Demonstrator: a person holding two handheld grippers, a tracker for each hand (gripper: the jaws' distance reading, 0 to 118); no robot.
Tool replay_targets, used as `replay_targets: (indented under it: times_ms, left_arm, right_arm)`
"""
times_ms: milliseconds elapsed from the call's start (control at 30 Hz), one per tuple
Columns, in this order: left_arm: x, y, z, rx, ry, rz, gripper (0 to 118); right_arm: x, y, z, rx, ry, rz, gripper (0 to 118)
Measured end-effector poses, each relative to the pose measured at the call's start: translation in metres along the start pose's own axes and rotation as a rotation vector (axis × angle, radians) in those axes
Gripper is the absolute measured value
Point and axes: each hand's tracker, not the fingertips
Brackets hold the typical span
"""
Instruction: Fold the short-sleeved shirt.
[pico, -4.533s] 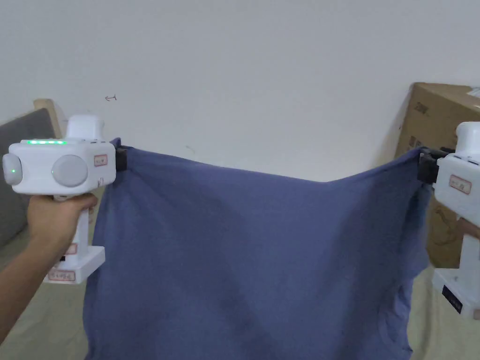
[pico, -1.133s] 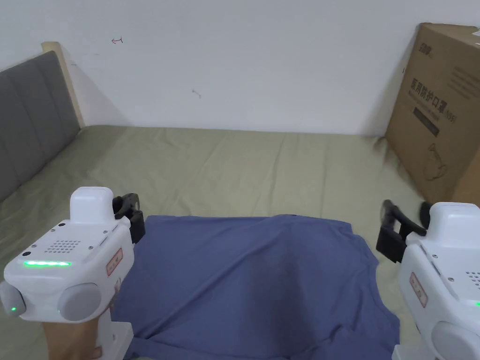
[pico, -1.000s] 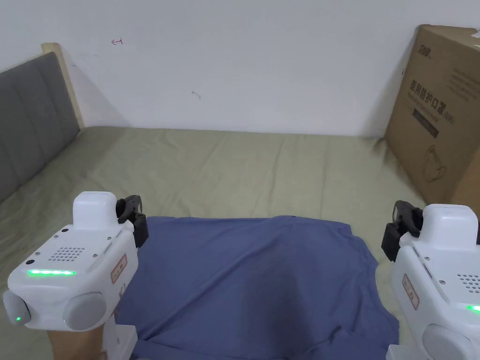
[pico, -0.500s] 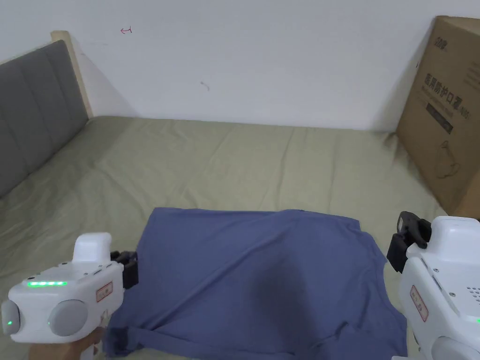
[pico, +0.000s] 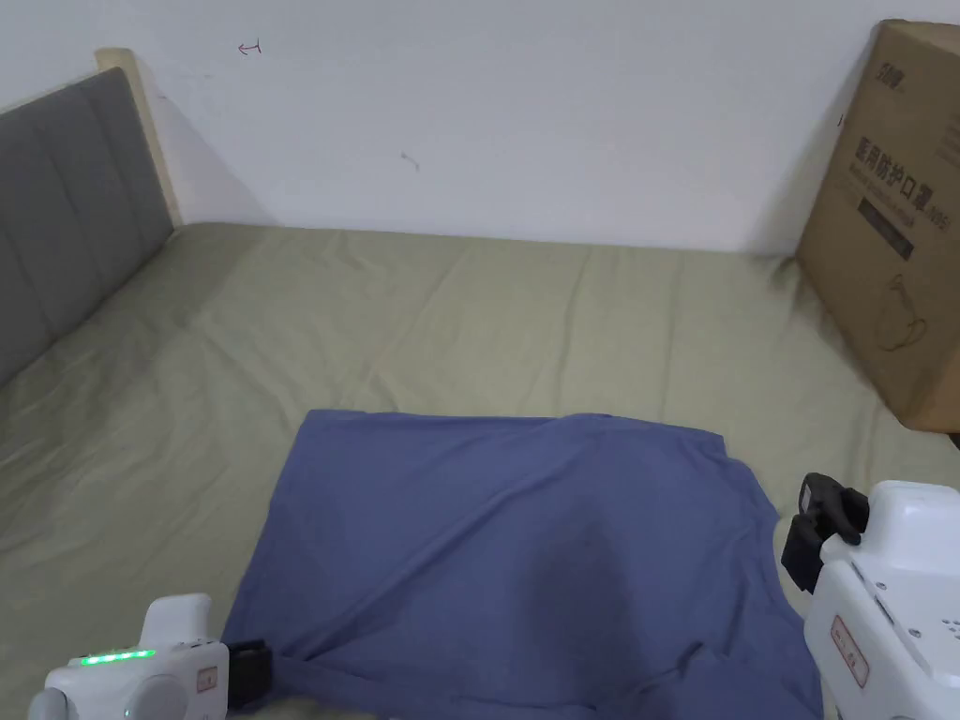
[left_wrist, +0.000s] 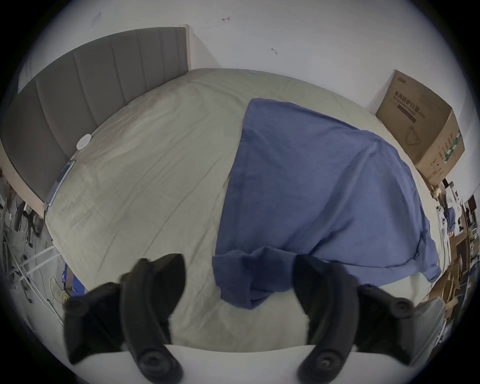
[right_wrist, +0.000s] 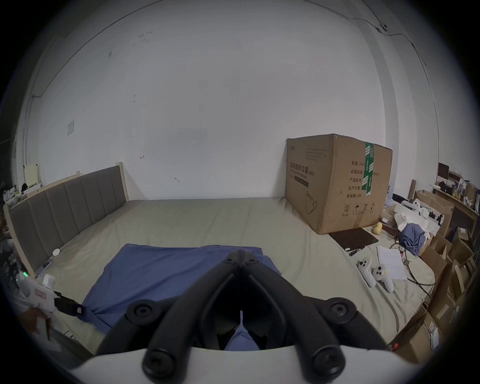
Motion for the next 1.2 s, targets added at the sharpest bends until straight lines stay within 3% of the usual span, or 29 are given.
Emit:
replay_targets:
  times_ms: [67,100,133,233,267,333,367,400,600,733,767,867,967,1200]
  left_arm:
    - [0.003,-0.003,-0.005,-0.001,-0.036,-0.001,40]
    - [0.004,-0.003,-0.009,-0.032,-0.071,-0.005,9]
    - [0.005,-0.004,-0.012,-0.048,-0.096,-0.003,4]
    - [0.008,-0.009,-0.007,-0.025,-0.085,-0.004,3]
    - [0.009,-0.009,-0.003,0.004,-0.081,-0.011,3]
    - [0.011,-0.007,0.007,0.043,-0.08,-0.021,3]
    - [0.011,-0.005,0.011,0.054,-0.081,-0.025,3]
    - [0.011,-0.002,0.015,0.063,-0.084,-0.026,3]
    - [0.01,0.011,0.027,0.109,-0.085,-0.028,3]
    - [0.009,0.013,0.025,0.109,-0.076,-0.038,3]
    - [0.009,0.013,0.025,0.107,-0.073,-0.038,3]
    - [0.009,0.012,0.024,0.104,-0.07,-0.031,3]
    - [0.008,0.011,0.025,0.105,-0.069,-0.018,3]
    - [0.006,0.029,0.037,0.157,-0.076,0.006,3]
  right_arm:
    - [0.002,-0.004,0.002,-0.013,-0.006,0.002,0]
    - [0.004,-0.006,0.001,-0.023,-0.012,0.006,0]
    - [0.006,-0.009,0.0,-0.036,-0.017,0.009,0]
    - [0.018,-0.024,-0.002,-0.1,-0.038,-0.005,4]
    - [0.022,-0.032,-0.004,-0.14,-0.048,-0.007,21]
    - [0.032,-0.052,-0.009,-0.23,-0.043,-0.006,88]
    - [0.037,-0.065,-0.015,-0.301,-0.029,-0.005,107]
    - [0.042,-0.079,-0.02,-0.379,-0.018,-0.014,114]
    - [0.059,-0.164,-0.038,-0.642,-0.002,-0.048,109]
    - [0.063,-0.192,-0.041,-0.704,-0.01,-0.09,101]
    - [0.063,-0.197,-0.044,-0.727,-0.022,-0.08,95]
    - [0.062,-0.204,-0.045,-0.756,0.02,-0.096,46]
    - [0.059,-0.192,-0.04,-0.701,0.034,-0.116,7]
    - [0.055,-0.128,-0.043,-0.55,0.053,-0.072,6]
